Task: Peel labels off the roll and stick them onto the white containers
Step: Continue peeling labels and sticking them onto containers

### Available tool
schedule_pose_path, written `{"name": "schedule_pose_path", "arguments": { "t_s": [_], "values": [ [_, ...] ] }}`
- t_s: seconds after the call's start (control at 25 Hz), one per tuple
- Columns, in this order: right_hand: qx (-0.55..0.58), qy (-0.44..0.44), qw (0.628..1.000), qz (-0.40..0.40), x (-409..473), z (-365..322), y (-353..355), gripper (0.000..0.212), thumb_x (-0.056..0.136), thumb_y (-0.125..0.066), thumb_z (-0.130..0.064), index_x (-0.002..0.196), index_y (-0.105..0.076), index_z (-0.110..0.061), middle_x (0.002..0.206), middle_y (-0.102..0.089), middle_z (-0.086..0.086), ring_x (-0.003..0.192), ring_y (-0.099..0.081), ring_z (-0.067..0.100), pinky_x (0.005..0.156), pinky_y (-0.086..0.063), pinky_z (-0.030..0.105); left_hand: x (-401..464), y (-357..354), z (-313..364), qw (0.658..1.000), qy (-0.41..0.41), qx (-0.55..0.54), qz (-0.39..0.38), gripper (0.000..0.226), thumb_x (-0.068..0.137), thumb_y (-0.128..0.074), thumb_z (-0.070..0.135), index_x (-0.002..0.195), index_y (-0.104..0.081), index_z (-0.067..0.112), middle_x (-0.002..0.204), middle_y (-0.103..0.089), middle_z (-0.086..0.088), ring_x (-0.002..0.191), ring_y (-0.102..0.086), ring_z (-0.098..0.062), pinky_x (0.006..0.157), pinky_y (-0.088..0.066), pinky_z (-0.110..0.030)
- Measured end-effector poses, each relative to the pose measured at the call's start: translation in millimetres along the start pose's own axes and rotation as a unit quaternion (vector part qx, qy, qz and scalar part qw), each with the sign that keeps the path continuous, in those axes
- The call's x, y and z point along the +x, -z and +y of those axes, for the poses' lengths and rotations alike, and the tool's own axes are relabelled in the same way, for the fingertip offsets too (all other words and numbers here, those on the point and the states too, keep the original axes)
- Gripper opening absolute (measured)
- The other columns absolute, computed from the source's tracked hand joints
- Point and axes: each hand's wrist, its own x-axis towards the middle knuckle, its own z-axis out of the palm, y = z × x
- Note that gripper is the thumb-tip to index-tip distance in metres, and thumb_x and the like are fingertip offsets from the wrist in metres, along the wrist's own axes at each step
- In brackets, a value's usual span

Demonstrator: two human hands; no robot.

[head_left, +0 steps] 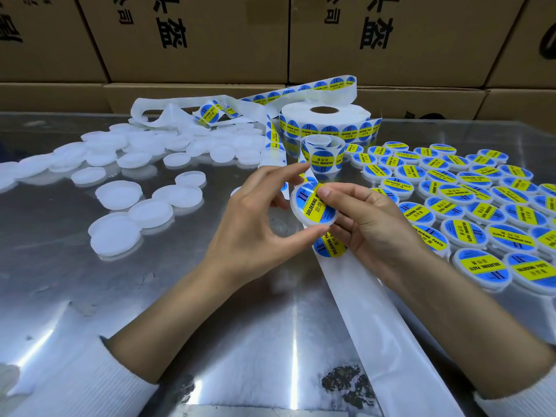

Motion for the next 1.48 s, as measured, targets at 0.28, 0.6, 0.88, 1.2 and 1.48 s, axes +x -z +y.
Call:
{"name": "schedule_pose_path", "arguments": {
  "t_s": [0.28, 0.6, 0.88, 1.2, 1.48],
  "values": [
    [0.028, 0.033, 0.999, -0.020, -2, 2, -2, 0.052, 0.084, -0.065, -0.009, 0.126, -0.048, -0.035, 0.109, -0.072, -0.001, 0.077, -0.070, 0.013, 0.056, -0.053, 0.019, -1, -1, 0, 1.000, 0.002, 0.009, 0.008, 0.064, 0.068, -0.084, 0.030, 0.124, -0.058, 0.013, 0.107, -0.058, 0.001, 0.083, -0.056, -0.002, 0.077, -0.048, -0.018],
    [-0.039, -0.019, 0.995, -0.094, -5, 7, -7, 0.025, 0.090, -0.059, -0.022, 0.108, -0.063, -0.006, 0.061, -0.062, -0.008, 0.047, -0.052, 0.001, 0.047, -0.044, 0.014, -2, -2, -2, 0.999, -0.024, 0.041, -0.020, 0.073, 0.065, -0.082, 0.035, 0.128, -0.056, 0.010, 0.105, -0.056, -0.002, 0.088, -0.052, -0.002, 0.085, -0.044, -0.017],
    [-0.028, -0.016, 0.999, 0.015, -2, 8, -8, 0.035, 0.099, -0.043, -0.034, 0.083, -0.067, -0.016, 0.069, -0.070, 0.004, 0.060, -0.065, 0.014, 0.052, -0.051, 0.024, -2, -7, -2, 0.977, -0.075, 0.134, -0.145, 0.054, 0.088, -0.057, 0.038, 0.135, -0.050, 0.011, 0.141, -0.049, -0.004, 0.132, -0.041, -0.019, 0.112, -0.025, -0.029],
    [0.026, -0.024, 0.999, 0.012, -1, 7, -9, 0.033, 0.097, -0.047, -0.034, 0.091, -0.071, -0.012, 0.069, -0.071, 0.002, 0.051, -0.063, 0.005, 0.044, -0.049, 0.015, -3, -9, -4, 0.972, -0.180, 0.144, -0.049, 0.023, 0.080, -0.070, 0.011, 0.102, -0.073, 0.005, 0.112, -0.069, -0.008, 0.110, -0.063, -0.030, 0.089, -0.053, -0.047],
    [0.007, -0.005, 1.000, -0.017, -5, 0, -9, 0.022, 0.097, -0.048, -0.025, 0.098, -0.068, -0.015, 0.067, -0.069, -0.002, 0.053, -0.062, 0.004, 0.052, -0.053, 0.016, -3, -2, -6, 0.946, -0.256, 0.193, 0.044, 0.002, 0.079, -0.078, 0.014, 0.081, -0.078, 0.014, 0.088, -0.074, 0.002, 0.077, -0.069, -0.022, 0.066, -0.053, -0.035]
  ]
}}
